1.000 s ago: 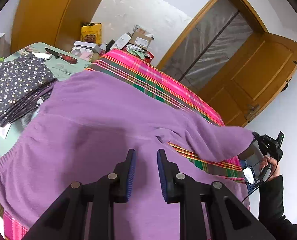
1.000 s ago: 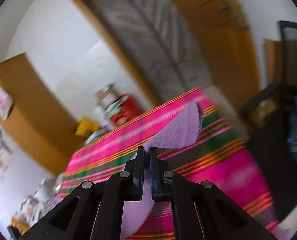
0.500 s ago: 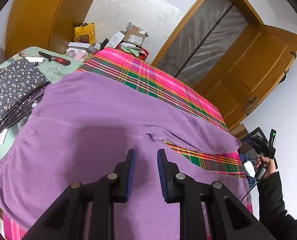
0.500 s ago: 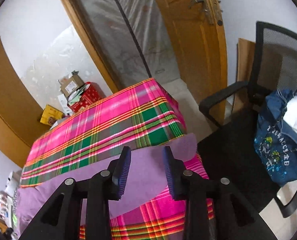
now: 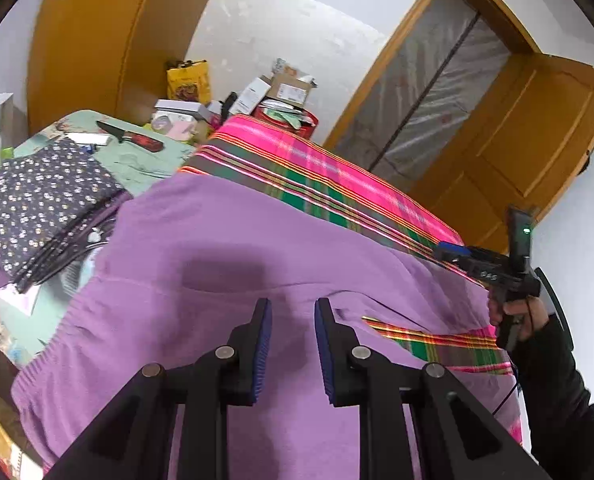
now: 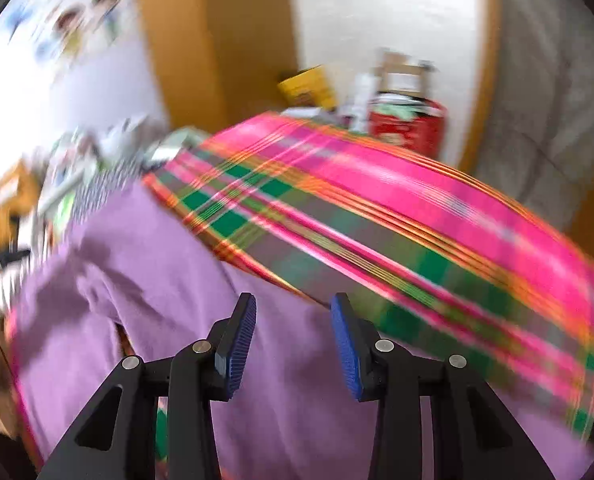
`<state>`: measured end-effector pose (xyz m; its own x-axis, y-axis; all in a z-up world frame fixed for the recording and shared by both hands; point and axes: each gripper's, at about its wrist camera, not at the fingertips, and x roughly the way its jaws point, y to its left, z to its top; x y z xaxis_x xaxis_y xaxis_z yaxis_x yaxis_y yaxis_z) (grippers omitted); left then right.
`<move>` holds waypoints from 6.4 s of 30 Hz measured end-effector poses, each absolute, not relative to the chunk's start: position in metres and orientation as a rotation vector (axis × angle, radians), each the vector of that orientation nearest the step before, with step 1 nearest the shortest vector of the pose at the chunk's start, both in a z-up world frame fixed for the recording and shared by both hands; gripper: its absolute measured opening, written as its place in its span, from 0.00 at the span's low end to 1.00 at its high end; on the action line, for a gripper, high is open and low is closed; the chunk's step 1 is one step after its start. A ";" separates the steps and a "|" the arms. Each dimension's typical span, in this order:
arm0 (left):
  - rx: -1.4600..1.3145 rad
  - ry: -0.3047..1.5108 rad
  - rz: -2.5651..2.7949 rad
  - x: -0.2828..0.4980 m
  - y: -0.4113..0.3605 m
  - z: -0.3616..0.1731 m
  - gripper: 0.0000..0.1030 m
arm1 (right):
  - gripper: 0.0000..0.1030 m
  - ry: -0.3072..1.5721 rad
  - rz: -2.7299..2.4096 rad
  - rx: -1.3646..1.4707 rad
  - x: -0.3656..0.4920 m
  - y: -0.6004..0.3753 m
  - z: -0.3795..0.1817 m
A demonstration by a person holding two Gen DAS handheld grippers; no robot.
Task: Fold clothes
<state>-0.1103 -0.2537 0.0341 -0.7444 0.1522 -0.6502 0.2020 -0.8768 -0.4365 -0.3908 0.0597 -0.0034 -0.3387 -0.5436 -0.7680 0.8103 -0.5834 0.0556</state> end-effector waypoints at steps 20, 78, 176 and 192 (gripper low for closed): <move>1.037 0.789 -2.749 -0.101 -0.284 0.044 0.21 | 0.08 0.569 -1.833 0.812 -0.320 0.036 0.016; 1.390 0.271 -2.703 -0.167 -0.307 -0.013 0.08 | 0.13 0.527 -1.549 0.892 -0.221 -0.012 -0.028; 1.185 0.502 -2.669 -0.249 -0.383 0.022 0.07 | 0.33 -0.129 -2.487 1.045 -0.424 0.235 0.012; 1.262 0.366 -3.004 -0.153 -0.202 0.048 0.07 | 0.46 -0.624 -2.427 1.244 -0.420 0.332 -0.062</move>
<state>-0.1527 -0.2023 0.0477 -0.6957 0.2108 -0.6867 -0.0397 -0.9658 -0.2563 -0.4203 0.3324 -0.0620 -0.5576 -0.4855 -0.6733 0.1003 -0.8446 0.5260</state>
